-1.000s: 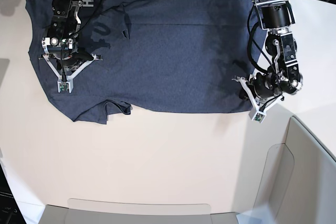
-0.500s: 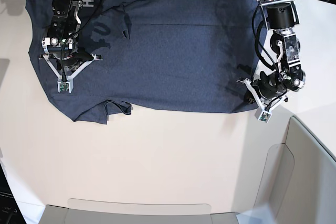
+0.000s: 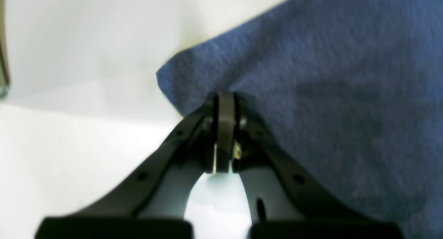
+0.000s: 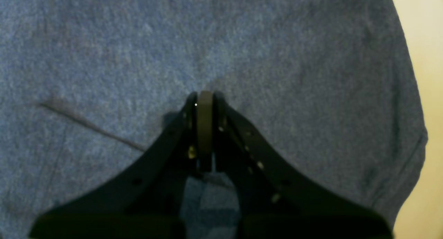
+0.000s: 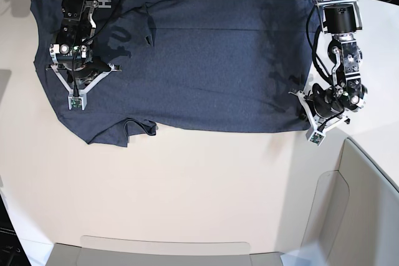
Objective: Layout the t-shirt on the table in an organized manner, then fold the t-shirt properly
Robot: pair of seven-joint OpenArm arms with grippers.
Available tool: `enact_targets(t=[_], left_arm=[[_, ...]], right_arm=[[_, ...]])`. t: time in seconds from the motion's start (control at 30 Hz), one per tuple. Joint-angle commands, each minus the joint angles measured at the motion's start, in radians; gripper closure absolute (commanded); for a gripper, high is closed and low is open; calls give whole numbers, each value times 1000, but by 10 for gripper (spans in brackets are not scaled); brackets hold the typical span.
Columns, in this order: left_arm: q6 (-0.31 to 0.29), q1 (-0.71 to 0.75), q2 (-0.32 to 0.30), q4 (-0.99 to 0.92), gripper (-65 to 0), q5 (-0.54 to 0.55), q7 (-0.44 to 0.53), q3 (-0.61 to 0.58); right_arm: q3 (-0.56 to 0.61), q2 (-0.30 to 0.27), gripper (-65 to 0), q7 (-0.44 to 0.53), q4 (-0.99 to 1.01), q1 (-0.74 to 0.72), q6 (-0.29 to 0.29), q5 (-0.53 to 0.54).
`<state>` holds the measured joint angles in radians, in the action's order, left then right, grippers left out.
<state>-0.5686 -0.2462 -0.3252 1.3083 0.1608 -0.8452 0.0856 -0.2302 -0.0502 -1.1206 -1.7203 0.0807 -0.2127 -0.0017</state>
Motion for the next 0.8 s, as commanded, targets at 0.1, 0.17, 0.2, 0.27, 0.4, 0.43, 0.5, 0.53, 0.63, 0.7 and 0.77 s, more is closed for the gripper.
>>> enact_targets(t=[0.1, 0.17, 0.2, 0.27, 0.4, 0.43, 0.5, 0.53, 0.63, 0.7, 0.77], left_arm=[[0, -22, -10, 18, 0, 7, 11, -25], [0, -22, -10, 18, 0, 7, -15, -25], [0, -22, -10, 17, 0, 7, -33, -25], [0, -22, -10, 17, 0, 7, -49, -43], [0, -22, -19, 15, 0, -65, -56, -126], [0, -22, -19, 15, 0, -109, -50, -148], [0, -22, -19, 15, 0, -168, -44, -175], [0, -22, -19, 17, 0, -191, -39, -189], [0, -22, -27, 20, 0, -270, 5, -244], [0, -23, -35, 18, 0, -336, 24, -286], [0, -23, -39, 18, 0, -406, 36, -320]], right_arm=[[-2, -6, 0, -72, 4, 14, -1, -17], [-2, -6, 0, -72, 4, 14, -1, -17], [-2, -6, 0, -72, 4, 14, -1, -17], [-2, -6, 0, -72, 4, 14, 0, -17], [-2, -6, 0, -72, 4, 14, 0, -17], [-2, -6, 0, -72, 4, 14, 0, -17], [-2, -6, 0, -72, 4, 14, 0, -17], [-2, -6, 0, -72, 4, 14, 0, -17], [-2, -6, 0, -72, 4, 14, 0, -19], [-2, -6, 0, -72, 4, 15, 2, -19], [-2, -6, 0, -72, 6, 23, 2, -19]])
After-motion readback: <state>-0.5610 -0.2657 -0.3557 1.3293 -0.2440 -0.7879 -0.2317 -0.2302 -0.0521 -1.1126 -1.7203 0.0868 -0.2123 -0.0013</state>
